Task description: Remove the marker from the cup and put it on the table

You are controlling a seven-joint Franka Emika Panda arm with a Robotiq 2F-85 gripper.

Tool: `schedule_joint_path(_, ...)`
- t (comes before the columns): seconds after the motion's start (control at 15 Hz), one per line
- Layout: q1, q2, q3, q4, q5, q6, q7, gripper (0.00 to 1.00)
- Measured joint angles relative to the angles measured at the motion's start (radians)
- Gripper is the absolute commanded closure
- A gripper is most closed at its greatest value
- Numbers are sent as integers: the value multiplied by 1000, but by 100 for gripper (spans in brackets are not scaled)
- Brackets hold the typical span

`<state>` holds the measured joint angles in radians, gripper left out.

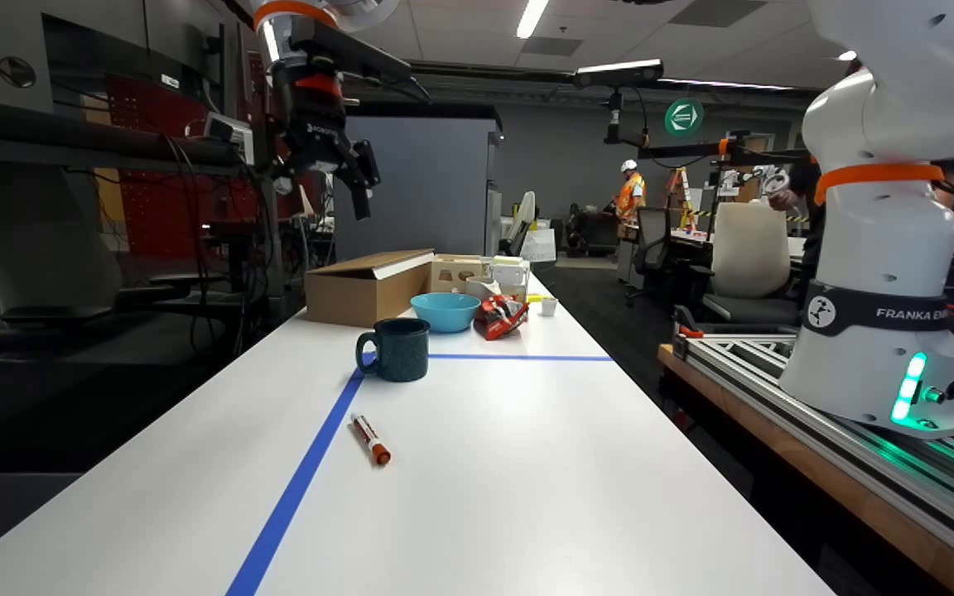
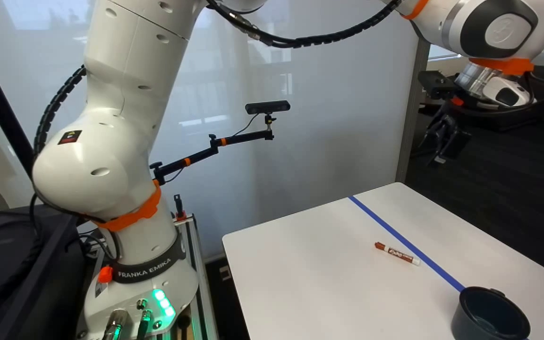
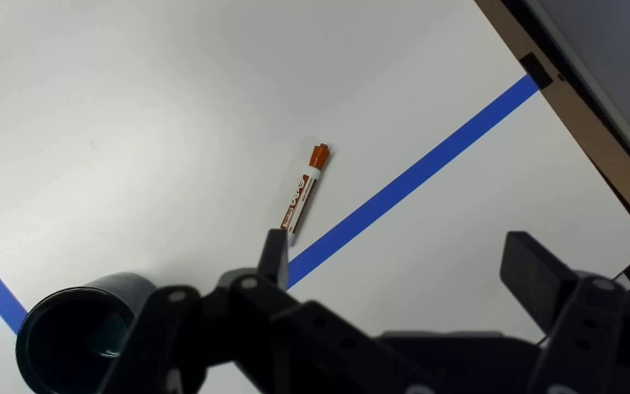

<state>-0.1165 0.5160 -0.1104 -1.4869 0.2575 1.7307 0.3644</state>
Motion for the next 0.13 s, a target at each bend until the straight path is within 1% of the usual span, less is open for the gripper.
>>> schedule_joint_path(0.13, 0, -3, 0, -11, 0, 8, -5, 0)
